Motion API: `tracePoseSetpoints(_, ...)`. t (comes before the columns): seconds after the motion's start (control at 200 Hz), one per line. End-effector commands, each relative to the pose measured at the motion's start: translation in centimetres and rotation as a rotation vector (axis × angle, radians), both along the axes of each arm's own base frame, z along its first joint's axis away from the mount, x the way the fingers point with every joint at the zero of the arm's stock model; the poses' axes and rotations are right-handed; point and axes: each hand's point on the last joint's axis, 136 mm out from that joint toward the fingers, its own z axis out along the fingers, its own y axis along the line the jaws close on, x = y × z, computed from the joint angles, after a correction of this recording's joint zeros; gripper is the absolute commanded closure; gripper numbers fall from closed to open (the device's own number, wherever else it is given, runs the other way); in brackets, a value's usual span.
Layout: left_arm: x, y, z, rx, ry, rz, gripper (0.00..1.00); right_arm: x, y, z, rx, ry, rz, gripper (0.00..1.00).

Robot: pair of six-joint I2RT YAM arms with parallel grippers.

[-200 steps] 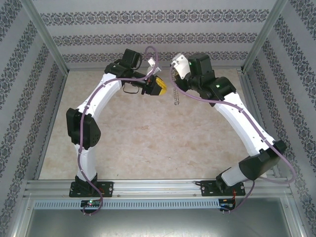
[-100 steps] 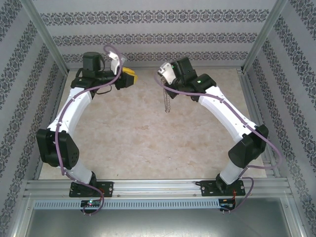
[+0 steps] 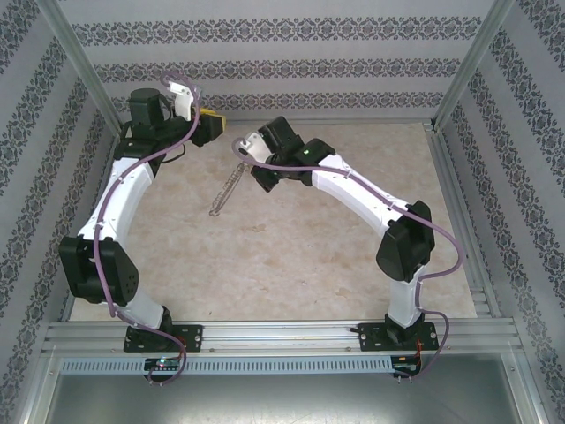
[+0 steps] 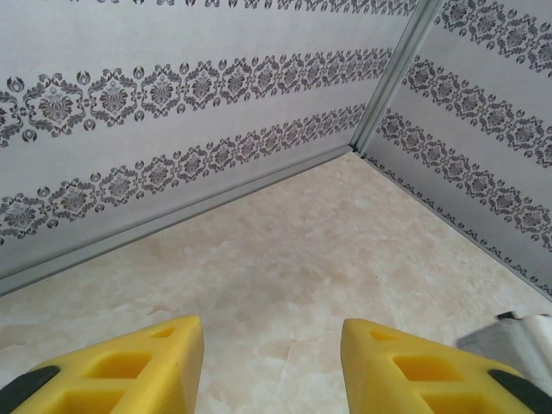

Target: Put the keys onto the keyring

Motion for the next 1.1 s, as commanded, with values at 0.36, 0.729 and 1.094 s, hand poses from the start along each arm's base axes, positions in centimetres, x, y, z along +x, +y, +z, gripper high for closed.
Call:
tracePoseSetpoints(0.36, -0.6, -0.1, 0.7, -0.055, -0.007, -0.004, 0.52, -0.3, -4.4, -12.5, -0.119, 0.201, -0.130, 1.00)
tracePoseSetpoints(0.729, -0.7, -0.4, 0.5, -0.069, -0.001, -0.020, 0.51, -2.7, -7.9, -15.2, -0.228, 0.232, -0.174, 1.00)
tracePoseSetpoints(1.094, -0.5, -0.5, -0.5, -0.065, 0.016, -0.026, 0.51, -1.7, -13.1, -18.2, -0.411, 0.246, -0.301, 1.00)
